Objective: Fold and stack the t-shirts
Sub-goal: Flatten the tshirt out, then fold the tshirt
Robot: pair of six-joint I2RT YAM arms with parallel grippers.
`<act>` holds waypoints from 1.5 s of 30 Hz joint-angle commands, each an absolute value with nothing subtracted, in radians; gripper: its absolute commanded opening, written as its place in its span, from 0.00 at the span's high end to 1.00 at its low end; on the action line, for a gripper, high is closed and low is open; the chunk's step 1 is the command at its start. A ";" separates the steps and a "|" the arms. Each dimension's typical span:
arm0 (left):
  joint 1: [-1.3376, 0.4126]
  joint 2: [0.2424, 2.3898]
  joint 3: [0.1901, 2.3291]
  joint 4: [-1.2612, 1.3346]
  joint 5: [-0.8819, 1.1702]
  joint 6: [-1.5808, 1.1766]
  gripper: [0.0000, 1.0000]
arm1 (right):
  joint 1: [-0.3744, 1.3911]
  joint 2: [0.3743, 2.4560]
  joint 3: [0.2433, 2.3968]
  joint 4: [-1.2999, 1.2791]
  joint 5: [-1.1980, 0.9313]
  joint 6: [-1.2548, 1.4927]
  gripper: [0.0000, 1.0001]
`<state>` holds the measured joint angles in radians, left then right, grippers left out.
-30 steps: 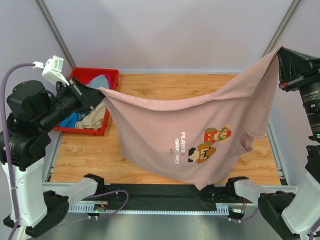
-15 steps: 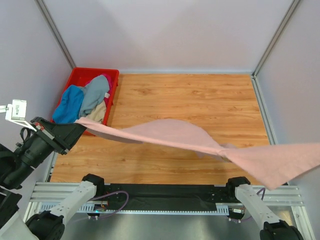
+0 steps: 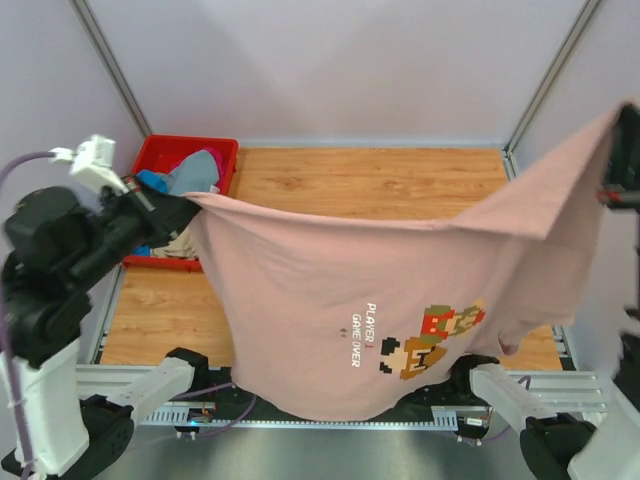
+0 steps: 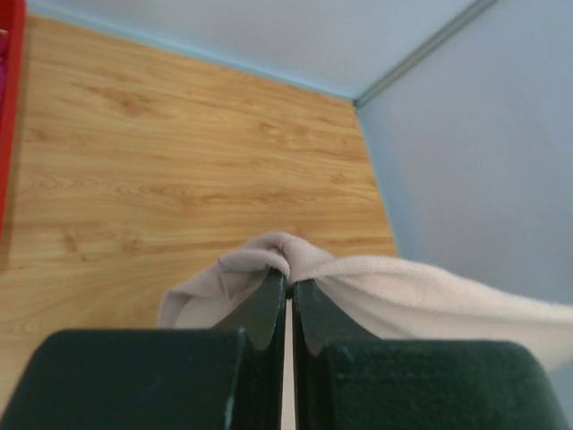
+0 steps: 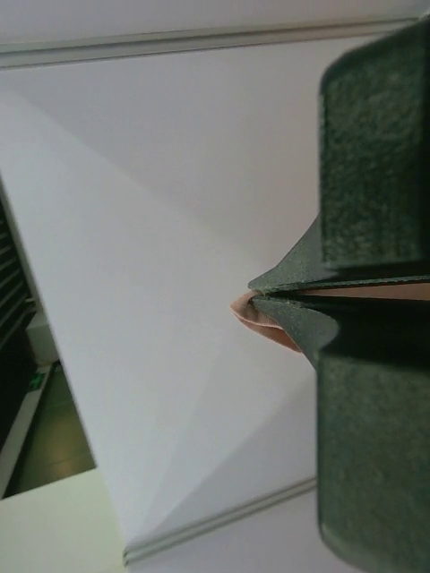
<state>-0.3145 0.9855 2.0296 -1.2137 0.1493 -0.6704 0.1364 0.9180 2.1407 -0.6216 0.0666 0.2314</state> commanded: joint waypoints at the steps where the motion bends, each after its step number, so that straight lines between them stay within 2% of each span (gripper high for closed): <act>1: -0.316 1.003 1.779 -1.018 0.049 -0.647 1.00 | 0.135 1.051 1.926 -0.411 0.121 0.121 1.00; 2: -0.316 1.006 1.652 -0.965 0.034 -0.649 1.00 | 0.135 1.084 1.883 -0.350 0.114 0.121 1.00; 5: -0.316 1.093 1.533 -0.836 0.002 -0.640 1.00 | 0.135 1.144 1.712 -0.226 0.098 0.114 1.00; 10: -0.307 1.383 1.525 -0.658 -0.084 -0.542 1.00 | 0.092 1.385 1.617 -0.020 0.075 0.071 1.00; 15: -0.261 1.762 1.784 -0.690 -0.116 -0.488 1.00 | 0.042 1.702 1.693 0.084 0.015 0.042 1.00; 21: -0.215 2.017 2.014 -0.699 -0.114 -0.442 1.00 | 0.032 1.897 1.827 0.106 -0.046 0.032 1.00; 29: -0.164 2.129 2.094 -0.640 -0.034 -0.420 1.00 | 0.032 2.055 1.917 0.072 -0.049 0.057 1.00; 45: -0.153 2.123 2.071 -0.765 -0.138 -0.265 1.00 | -0.055 1.993 1.922 -0.293 -0.046 0.117 1.00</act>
